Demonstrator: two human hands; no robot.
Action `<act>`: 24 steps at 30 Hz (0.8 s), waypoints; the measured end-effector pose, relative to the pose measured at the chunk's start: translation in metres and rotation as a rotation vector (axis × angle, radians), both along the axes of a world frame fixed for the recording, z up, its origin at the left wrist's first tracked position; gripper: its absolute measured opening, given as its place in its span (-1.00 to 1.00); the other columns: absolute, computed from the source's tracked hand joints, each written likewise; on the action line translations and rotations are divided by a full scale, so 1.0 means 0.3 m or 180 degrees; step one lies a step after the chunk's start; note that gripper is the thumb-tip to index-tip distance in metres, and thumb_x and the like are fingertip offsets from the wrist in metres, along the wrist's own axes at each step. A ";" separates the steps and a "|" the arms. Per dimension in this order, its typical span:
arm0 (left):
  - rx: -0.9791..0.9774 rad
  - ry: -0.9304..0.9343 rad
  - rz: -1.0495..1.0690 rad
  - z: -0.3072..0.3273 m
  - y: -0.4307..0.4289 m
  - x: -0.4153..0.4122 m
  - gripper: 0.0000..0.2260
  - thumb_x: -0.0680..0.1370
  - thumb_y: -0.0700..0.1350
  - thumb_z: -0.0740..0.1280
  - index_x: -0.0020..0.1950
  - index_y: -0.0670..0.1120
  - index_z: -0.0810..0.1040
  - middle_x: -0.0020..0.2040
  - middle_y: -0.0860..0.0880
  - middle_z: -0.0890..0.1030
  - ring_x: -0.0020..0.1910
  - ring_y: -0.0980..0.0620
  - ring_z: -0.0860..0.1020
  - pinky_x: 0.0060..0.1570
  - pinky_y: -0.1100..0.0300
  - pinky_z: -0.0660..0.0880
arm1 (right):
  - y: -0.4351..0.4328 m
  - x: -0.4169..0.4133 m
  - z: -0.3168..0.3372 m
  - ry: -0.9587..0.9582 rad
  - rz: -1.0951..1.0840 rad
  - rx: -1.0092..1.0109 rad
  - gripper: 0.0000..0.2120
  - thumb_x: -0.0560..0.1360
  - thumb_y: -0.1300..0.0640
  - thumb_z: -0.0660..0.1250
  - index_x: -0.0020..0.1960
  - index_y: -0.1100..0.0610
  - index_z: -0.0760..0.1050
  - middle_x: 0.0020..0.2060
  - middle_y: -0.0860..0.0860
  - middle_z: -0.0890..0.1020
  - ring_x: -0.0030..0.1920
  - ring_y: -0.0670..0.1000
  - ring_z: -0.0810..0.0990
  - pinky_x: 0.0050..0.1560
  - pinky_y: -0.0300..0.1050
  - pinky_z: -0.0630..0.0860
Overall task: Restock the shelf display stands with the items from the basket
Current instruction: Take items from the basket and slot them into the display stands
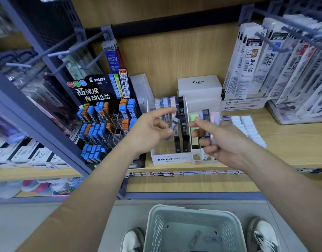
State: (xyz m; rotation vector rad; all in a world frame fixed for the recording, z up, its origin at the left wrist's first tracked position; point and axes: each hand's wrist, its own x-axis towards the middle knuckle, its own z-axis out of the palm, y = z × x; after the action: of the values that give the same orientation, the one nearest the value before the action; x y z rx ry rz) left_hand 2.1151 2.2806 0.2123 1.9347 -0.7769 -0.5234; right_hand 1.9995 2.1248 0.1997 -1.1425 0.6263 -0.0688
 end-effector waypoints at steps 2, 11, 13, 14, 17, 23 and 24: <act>-0.0007 -0.0172 0.0275 -0.019 0.016 0.033 -0.58 0.50 -0.34 0.36 0.25 0.08 0.54 -0.33 0.08 0.55 -0.26 0.05 0.55 -0.01 0.08 0.56 | -0.027 -0.004 0.009 0.0011 -0.0149 0.0206 -0.84 0.55 0.10 0.33 0.07 0.16 0.57 -0.36 0.02 0.54 -0.52 -0.12 0.28 -0.63 -0.35 0.16; 0.0510 -0.0689 0.0507 -0.155 -0.002 0.025 -0.69 0.52 -0.22 0.35 0.04 0.21 0.46 -0.22 -0.05 0.61 -0.26 -0.01 0.58 -0.26 0.19 0.57 | -0.061 -0.030 -0.009 0.0213 -0.0189 0.0309 -0.88 0.56 0.14 0.29 -0.06 0.16 0.57 -0.39 0.01 0.50 -0.50 -0.09 0.32 -0.59 -0.33 0.19; 0.0527 -0.0812 0.0546 -0.166 -0.007 0.021 -0.78 0.52 -0.16 0.37 0.01 0.16 0.46 -0.25 -0.01 0.62 -0.33 0.03 0.55 -0.35 0.22 0.50 | -0.062 -0.030 -0.008 0.0210 -0.0179 0.0307 -0.87 0.56 0.13 0.30 -0.07 0.15 0.58 -0.39 0.01 0.50 -0.48 -0.08 0.32 -0.59 -0.32 0.19; 0.0525 -0.0858 0.0583 -0.170 -0.008 0.021 -0.81 0.52 -0.15 0.38 -0.02 0.13 0.47 -0.26 0.01 0.62 -0.31 0.03 0.57 -0.34 0.20 0.52 | -0.062 -0.030 -0.007 0.0204 -0.0166 0.0306 -0.87 0.56 0.12 0.30 -0.08 0.15 0.58 -0.39 0.01 0.49 -0.48 -0.08 0.32 -0.58 -0.32 0.19; 0.0473 -0.0875 0.0695 -0.182 -0.008 0.024 -0.85 0.48 -0.18 0.43 -0.09 0.05 0.53 -0.21 0.04 0.60 -0.20 0.08 0.59 -0.19 0.26 0.56 | -0.062 -0.030 -0.008 0.0205 -0.0116 0.0331 -0.86 0.57 0.11 0.29 -0.09 0.15 0.57 -0.39 0.00 0.48 -0.48 -0.09 0.32 -0.58 -0.33 0.19; 0.0384 -0.1088 0.0656 -0.210 -0.022 0.014 -0.90 0.44 -0.23 0.47 -0.12 -0.07 0.61 -0.23 0.08 0.56 -0.24 0.06 0.55 -0.17 0.40 0.49 | -0.047 -0.040 0.000 0.0235 0.0045 0.0365 -0.85 0.55 0.18 0.29 0.01 0.23 0.59 -0.39 0.03 0.48 -0.47 -0.08 0.36 -0.58 -0.33 0.25; 0.0372 -0.1159 0.0644 -0.215 -0.023 0.015 -0.90 0.44 -0.23 0.47 -0.11 -0.07 0.62 -0.22 0.09 0.55 -0.23 0.06 0.55 -0.14 0.37 0.50 | -0.044 -0.042 0.002 0.0240 0.0078 0.0369 -0.83 0.54 0.20 0.29 0.04 0.25 0.60 -0.37 0.03 0.49 -0.47 -0.07 0.37 -0.58 -0.32 0.27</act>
State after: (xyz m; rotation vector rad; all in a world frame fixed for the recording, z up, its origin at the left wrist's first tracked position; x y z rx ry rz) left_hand 2.1197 2.2737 0.1479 2.2219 -0.7767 -0.0939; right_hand 1.9869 2.1117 0.2002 -1.0439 0.6745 0.0314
